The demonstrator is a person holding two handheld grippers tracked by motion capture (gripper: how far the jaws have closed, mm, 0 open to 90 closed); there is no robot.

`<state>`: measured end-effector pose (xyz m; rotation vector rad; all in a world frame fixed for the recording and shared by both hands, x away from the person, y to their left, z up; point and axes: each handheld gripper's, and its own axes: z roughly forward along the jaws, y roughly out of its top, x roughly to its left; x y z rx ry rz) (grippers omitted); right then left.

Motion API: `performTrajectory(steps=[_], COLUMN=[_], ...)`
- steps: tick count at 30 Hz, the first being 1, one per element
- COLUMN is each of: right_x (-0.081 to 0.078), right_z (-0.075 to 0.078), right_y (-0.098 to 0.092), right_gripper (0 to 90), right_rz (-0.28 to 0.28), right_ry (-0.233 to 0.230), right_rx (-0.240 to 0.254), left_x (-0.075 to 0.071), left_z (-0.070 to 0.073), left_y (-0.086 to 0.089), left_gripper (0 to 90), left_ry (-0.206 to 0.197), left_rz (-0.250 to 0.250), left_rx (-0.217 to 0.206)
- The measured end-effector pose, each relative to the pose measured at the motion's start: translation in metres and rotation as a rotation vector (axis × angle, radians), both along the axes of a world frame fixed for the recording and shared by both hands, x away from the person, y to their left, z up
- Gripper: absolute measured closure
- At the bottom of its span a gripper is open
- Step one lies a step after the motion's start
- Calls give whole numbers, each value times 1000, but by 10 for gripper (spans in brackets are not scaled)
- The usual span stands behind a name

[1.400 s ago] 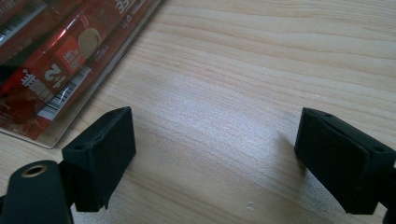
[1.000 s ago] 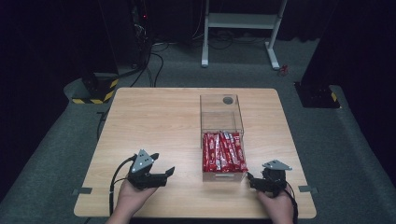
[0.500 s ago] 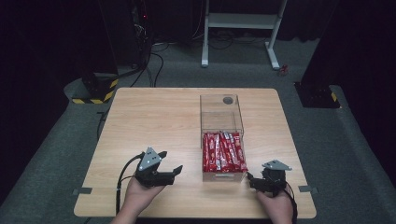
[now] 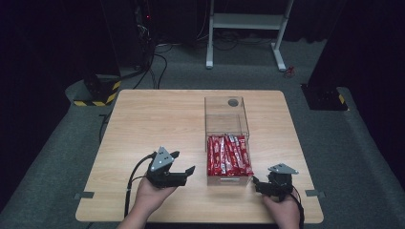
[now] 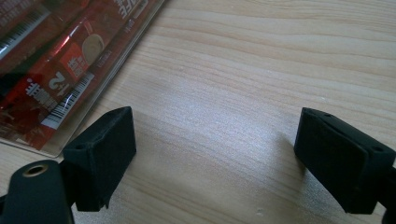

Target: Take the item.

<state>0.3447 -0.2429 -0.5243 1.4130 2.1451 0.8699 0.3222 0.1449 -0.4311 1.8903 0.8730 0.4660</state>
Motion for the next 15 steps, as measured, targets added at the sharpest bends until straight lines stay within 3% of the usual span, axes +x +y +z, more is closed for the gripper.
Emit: performTrajectory(steps=[15], right_x=[0], right_z=[0], right_y=[0], right_gripper=[127], right_rz=[2], right_ry=[-1], right_rx=[-1], left_x=[6], left_z=[4], left_y=[-18], left_gripper=[234], left_ry=[-2], left_rz=[-31], left_rx=[7])
